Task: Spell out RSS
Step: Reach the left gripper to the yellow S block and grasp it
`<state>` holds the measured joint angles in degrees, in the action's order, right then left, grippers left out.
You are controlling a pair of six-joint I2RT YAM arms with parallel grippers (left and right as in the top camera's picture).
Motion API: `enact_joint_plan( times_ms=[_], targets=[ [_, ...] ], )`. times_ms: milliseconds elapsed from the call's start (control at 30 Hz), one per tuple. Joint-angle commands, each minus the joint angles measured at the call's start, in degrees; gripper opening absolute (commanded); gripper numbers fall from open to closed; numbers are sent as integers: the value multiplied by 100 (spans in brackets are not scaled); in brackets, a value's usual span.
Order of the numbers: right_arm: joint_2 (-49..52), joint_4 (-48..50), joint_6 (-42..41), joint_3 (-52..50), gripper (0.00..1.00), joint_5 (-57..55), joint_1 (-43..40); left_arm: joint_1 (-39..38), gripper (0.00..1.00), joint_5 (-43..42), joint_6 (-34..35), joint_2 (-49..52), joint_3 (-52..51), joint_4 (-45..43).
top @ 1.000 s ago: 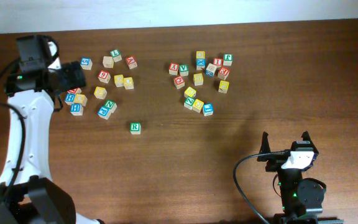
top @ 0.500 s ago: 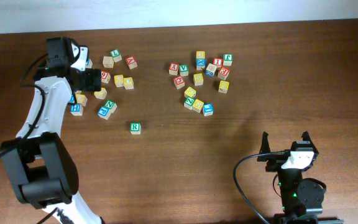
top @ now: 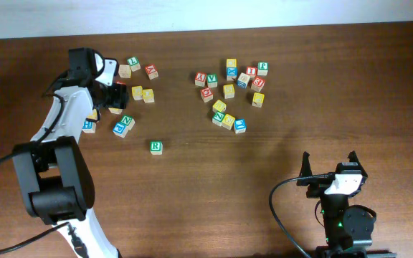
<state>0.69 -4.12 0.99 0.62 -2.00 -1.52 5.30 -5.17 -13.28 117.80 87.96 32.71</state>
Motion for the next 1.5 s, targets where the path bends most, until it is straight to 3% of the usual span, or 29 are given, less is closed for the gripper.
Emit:
enact_joint_plan(
  times_ms=[0,500,667,1100,1167,1200,1367,1467],
  targets=[
    [-48,-44,-57,-31,98,7,-39,7,72,-105,-33,50,35,-11],
    [-48,-44,-57,-31,98,7,-39,11,71,66,-33,522,35,-105],
    [-48,-44,-57,-31,98,7,-39,11,54,66,-33,525,35,-103],
    [-48,-44,-57,-31,98,7,-39,17,55,199,-31,629,31,140],
    [-48,-44,-57,-31,98,7,-39,15,48,197,-31,627,31,142],
    [-48,-44,-57,-31,98,7,-39,17,40,197,-31,627,31,142],
    [-48,-44,-57,-31,98,7,-39,17,40,197,-31,627,31,136],
    [-48,-44,-57,-31,98,7,-39,17,35,197,-28,627,31,162]
  ],
)
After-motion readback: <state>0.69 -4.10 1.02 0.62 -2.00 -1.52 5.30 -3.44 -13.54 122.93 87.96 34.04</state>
